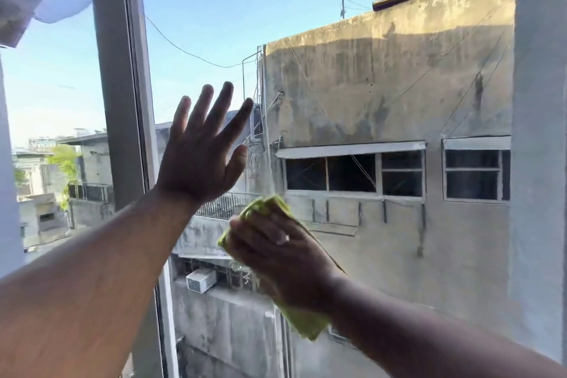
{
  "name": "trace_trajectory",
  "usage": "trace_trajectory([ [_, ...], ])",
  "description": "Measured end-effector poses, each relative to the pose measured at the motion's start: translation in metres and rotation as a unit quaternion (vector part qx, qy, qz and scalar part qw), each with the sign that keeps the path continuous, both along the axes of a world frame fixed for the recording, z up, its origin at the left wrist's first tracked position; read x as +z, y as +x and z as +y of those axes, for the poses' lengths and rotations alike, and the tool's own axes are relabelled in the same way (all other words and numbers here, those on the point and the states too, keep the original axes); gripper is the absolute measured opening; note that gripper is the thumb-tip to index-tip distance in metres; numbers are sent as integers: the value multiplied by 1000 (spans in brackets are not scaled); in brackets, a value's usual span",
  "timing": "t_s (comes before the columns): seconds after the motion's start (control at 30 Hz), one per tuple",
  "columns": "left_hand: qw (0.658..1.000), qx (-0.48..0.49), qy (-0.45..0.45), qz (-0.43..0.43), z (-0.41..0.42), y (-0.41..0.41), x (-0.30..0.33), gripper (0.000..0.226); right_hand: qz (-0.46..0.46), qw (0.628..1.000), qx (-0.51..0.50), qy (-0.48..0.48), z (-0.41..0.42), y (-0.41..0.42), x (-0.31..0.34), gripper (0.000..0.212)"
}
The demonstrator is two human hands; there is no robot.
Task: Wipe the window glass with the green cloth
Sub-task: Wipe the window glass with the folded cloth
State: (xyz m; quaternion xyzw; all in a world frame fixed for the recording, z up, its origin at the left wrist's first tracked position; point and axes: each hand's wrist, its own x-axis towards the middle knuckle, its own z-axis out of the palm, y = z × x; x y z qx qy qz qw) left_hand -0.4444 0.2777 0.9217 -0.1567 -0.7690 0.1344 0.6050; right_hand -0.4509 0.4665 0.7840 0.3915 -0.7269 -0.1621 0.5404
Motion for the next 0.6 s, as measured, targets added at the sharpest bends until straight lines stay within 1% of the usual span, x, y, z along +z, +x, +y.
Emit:
trace_trajectory([
  [0.03,1000,-1,-3,-6,-1,0,0,65,-3,995,-22,95,7,3,-27,75],
  [0.07,1000,-3,-4,-12,-1,-1,1,66,1,989,-41,140,27,1,-44,73],
  [0.1,1000,-4,-3,-13,-1,-1,1,67,7,990,-48,136,53,-1,-51,70],
  [0.13,1000,-3,-3,-7,-1,-2,1,68,13,993,-58,100,81,-4,-49,68],
  [0.2,1000,0,-4,4,0,-5,-2,68,25,997,-75,-21,139,-11,-28,68],
  [0.27,1000,3,-1,13,0,-8,-4,67,18,985,-96,-145,177,-17,17,68],
  [0.3,1000,4,-2,18,0,-8,-4,67,13,972,-98,-211,179,-19,45,67],
  [0.37,1000,3,-5,24,-1,-9,-3,67,15,934,-99,-344,149,-23,89,65],
  [0.4,1000,-1,-5,24,-2,-10,-3,67,24,914,-105,-390,124,-23,101,65],
  [0.43,1000,-4,-3,26,-2,-10,-3,67,33,906,-108,-408,95,-20,102,66],
  [0.47,1000,-4,-1,29,-2,-11,-4,66,40,912,-103,-394,66,-18,94,68],
  [0.5,999,-3,0,34,-2,-11,-5,66,40,933,-89,-347,40,-16,76,71],
  [0.57,999,1,-4,37,-1,-11,-4,66,29,979,-53,-193,4,-7,24,72],
  [0.6,999,4,-4,33,-1,-10,-4,66,22,993,-40,-110,-2,-2,-2,70],
])
